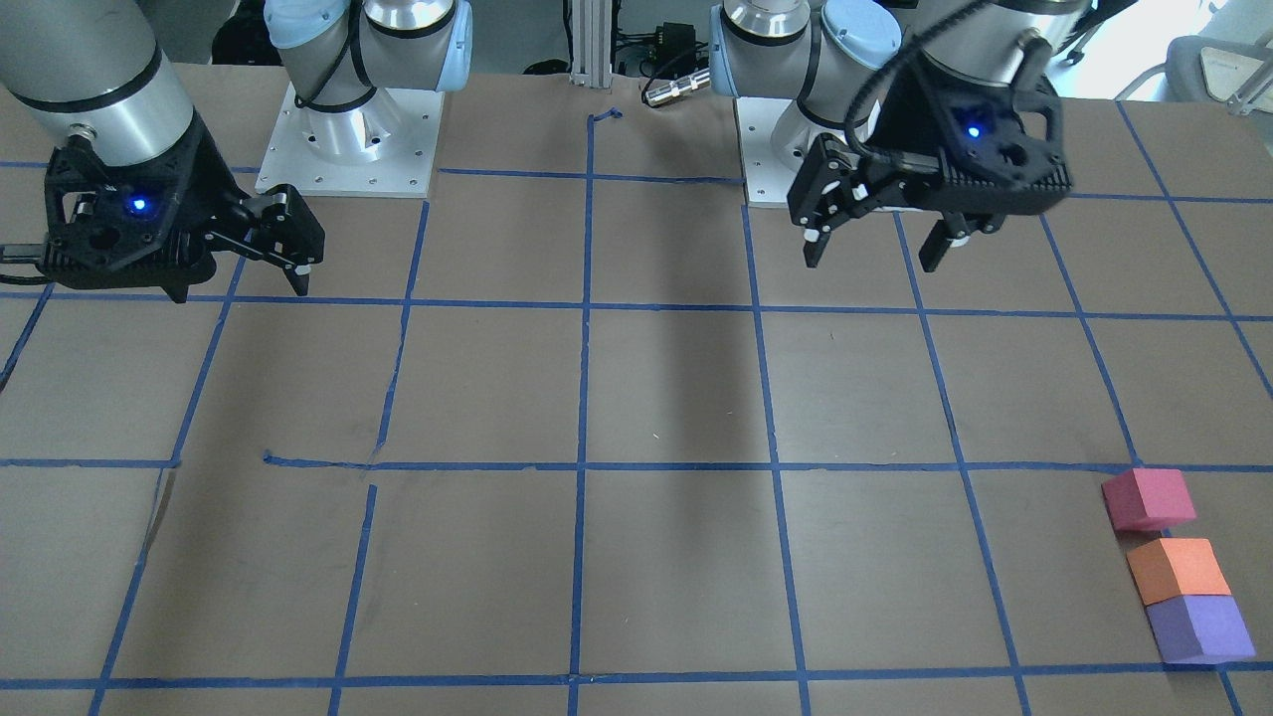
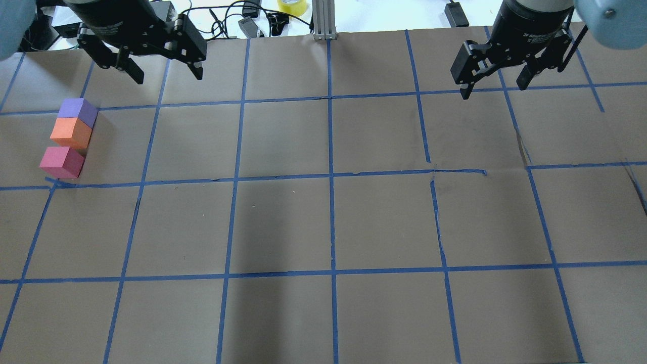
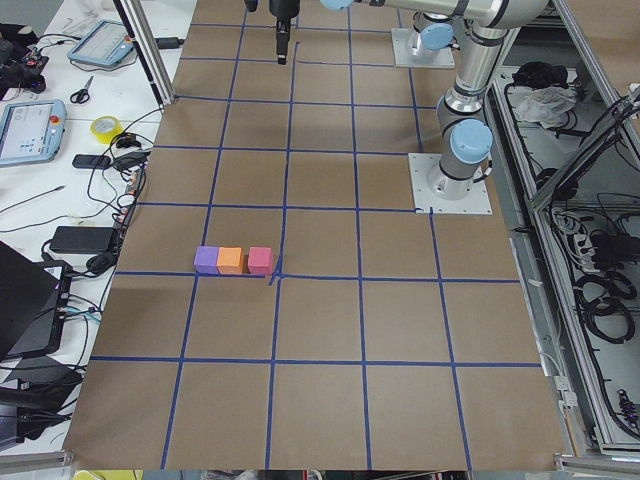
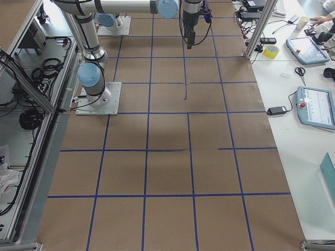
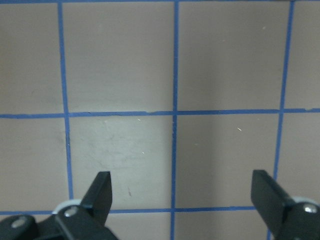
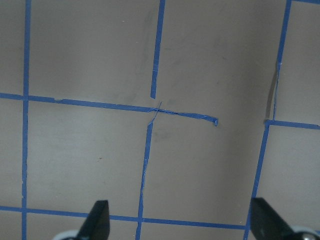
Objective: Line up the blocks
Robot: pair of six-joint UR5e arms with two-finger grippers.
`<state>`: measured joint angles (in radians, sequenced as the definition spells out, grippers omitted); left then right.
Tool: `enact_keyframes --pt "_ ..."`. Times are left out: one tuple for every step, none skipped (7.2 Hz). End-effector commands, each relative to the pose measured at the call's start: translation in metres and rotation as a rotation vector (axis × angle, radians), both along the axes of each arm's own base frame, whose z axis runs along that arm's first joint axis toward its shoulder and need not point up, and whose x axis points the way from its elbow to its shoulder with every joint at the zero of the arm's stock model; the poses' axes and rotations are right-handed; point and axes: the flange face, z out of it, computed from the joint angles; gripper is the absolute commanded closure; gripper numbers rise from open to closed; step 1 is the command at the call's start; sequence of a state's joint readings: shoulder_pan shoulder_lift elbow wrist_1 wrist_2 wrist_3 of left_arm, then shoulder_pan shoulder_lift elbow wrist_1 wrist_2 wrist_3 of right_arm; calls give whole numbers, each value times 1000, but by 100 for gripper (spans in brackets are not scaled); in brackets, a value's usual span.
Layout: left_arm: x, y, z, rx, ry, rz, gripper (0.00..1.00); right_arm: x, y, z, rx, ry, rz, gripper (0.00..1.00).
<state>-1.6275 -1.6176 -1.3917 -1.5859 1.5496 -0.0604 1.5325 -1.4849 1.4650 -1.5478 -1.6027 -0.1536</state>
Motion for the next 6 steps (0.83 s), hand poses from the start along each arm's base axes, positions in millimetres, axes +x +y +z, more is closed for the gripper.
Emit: enact_keyframes --pt "-23 29 2 -4 6 -16 0 0 0 0 0 0 0 0" --pt "-22 38 -2 3 4 -18 0 0 0 0 0 0 0 0" --pt "-20 43 1 -6 3 -12 0 0 0 0 0 0 0 0" --pt "-15 38 3 -38 3 -3 0 0 0 0 0 0 0 0" --pt "-15 38 -5 -30 2 -3 0 0 0 0 0 -1 0 0" --pt "-19 35 -1 -86 0 -11 0 0 0 0 2 0 0 0"
